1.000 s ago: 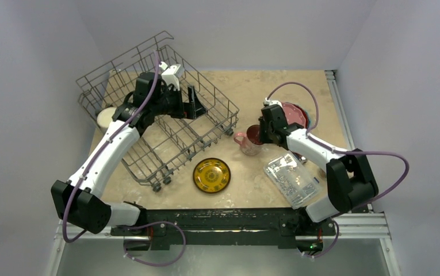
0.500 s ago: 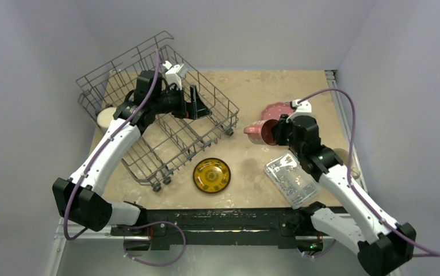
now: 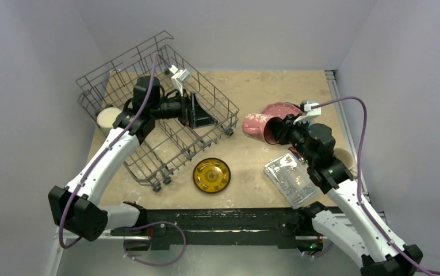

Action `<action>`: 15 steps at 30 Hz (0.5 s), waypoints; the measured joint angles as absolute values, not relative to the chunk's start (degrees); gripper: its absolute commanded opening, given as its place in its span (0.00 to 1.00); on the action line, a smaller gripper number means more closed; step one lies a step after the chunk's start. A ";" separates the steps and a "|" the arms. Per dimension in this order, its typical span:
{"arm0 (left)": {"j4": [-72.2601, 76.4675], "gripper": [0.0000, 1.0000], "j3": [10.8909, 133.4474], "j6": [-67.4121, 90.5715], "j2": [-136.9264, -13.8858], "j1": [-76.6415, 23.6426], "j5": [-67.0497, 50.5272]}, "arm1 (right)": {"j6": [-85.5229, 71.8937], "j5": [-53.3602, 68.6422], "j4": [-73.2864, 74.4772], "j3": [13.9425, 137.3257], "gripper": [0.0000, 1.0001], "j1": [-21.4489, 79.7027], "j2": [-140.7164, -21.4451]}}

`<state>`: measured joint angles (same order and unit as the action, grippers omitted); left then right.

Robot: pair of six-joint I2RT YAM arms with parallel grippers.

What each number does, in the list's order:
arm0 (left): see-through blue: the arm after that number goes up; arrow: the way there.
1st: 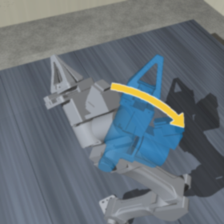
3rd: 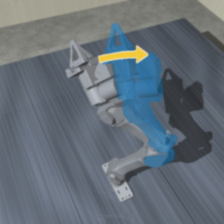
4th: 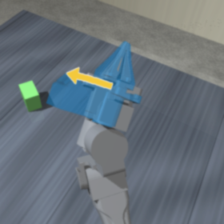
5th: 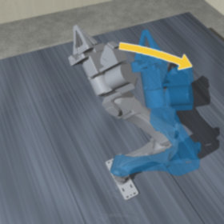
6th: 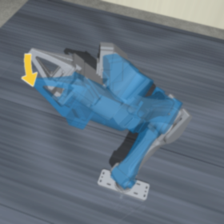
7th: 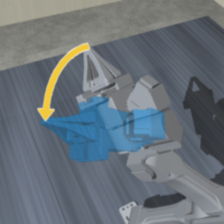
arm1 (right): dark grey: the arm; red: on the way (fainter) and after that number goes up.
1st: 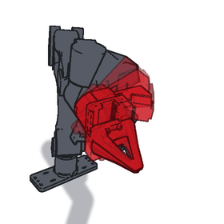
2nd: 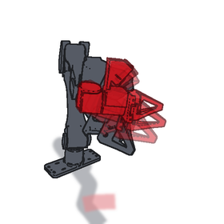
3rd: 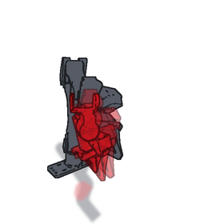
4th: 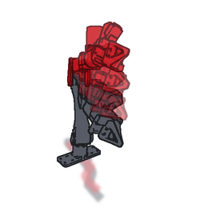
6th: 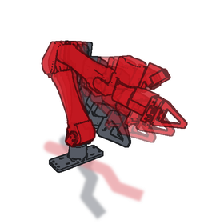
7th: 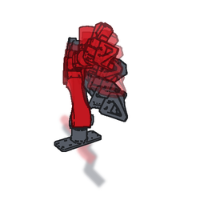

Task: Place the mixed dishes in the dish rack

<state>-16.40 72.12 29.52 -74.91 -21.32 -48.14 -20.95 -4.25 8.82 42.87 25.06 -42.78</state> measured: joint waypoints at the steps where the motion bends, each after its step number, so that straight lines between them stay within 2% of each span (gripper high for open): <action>1: -15.68 0.85 70.30 30.57 -73.34 -21.52 -48.77 | -20.91 -2.55 7.70 42.61 0.00 25.04 -42.85; 10: -3.03 0.89 51.11 51.22 -51.57 -21.87 -49.98 | -23.83 13.37 -9.78 37.93 0.00 25.06 -42.76; 15: 3.95 0.95 44.03 64.97 -46.65 -22.55 -47.83 | -28.53 19.07 -21.10 35.20 0.00 25.58 -46.41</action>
<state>3.95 44.03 64.97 -46.65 -22.55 -47.83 -28.53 19.07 -21.10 35.20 25.58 -46.41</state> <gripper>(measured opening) 0.923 0.171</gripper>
